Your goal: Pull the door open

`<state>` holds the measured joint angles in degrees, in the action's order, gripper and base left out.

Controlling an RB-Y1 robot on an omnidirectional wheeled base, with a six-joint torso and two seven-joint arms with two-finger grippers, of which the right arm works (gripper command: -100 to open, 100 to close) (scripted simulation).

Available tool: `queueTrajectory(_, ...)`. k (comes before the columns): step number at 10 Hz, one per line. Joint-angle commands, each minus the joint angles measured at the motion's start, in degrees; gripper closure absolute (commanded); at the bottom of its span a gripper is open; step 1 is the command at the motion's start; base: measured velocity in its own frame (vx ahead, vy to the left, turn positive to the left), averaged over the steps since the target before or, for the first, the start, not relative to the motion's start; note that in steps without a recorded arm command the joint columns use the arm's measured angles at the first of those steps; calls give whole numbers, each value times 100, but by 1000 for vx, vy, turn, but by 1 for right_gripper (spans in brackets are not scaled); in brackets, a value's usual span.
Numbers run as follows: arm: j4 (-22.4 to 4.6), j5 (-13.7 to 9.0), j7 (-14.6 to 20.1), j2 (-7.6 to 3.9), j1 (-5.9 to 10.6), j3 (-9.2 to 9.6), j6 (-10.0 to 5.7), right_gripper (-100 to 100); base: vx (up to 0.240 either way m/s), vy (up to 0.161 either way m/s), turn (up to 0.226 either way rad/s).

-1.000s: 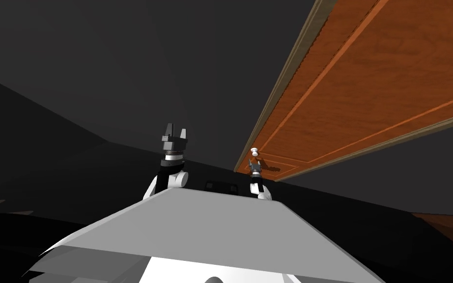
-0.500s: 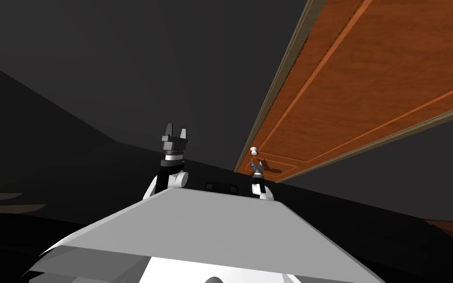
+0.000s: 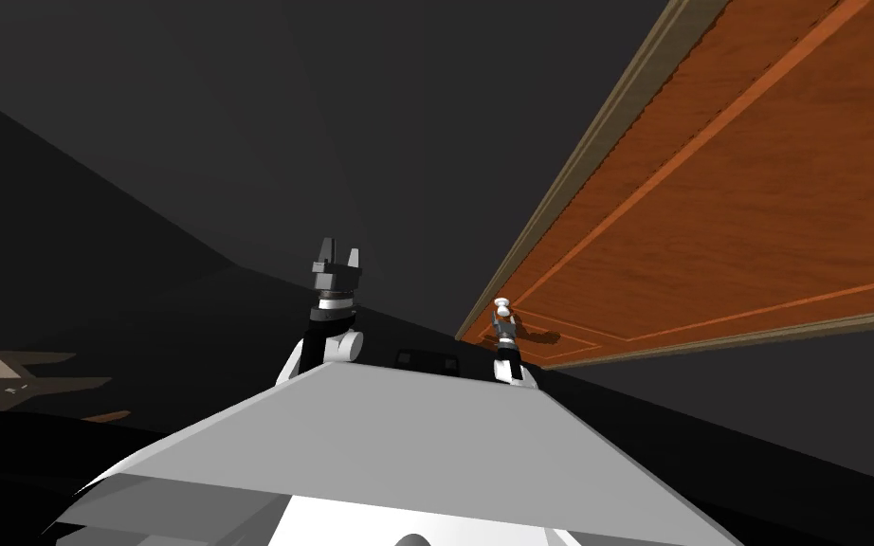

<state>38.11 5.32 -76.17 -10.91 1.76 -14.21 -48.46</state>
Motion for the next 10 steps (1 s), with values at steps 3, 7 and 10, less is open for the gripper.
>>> queueTrajectory(3, -139, -51, 44, -96, -8, -64, -154, -100, 110, -9, 50)
queueTrajectory(7, -139, -51, 44, -96, -8, -64, -154, 100, -9, -2, 0)
queueTrajectory(10, -146, -63, 232, -106, -12, -82, -139, 100, -4, -3, 10)
